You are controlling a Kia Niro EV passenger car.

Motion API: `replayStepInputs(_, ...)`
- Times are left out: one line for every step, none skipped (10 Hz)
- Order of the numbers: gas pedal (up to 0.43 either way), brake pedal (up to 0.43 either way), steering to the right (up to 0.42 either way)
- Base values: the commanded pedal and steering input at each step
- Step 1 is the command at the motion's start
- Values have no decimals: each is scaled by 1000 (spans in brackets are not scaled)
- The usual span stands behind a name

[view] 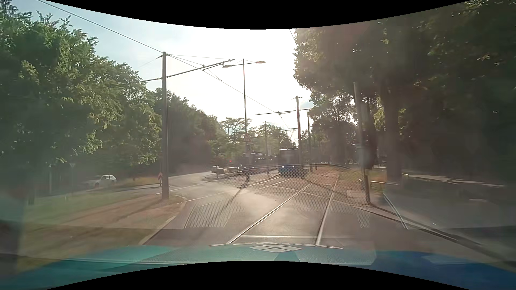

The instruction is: Follow the waypoints while adhering to traffic rules and regulations

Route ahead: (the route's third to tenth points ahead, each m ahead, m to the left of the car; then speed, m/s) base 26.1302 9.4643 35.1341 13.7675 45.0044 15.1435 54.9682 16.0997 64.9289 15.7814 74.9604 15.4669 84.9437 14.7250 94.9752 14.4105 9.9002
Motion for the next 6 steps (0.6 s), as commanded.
replayStepInputs(150, 0, -118)
replayStepInputs(150, 0, -125)
replayStepInputs(150, 0, -126)
replayStepInputs(157, 0, -125)
replayStepInputs(157, 0, -125)
replayStepInputs(157, 0, -126)
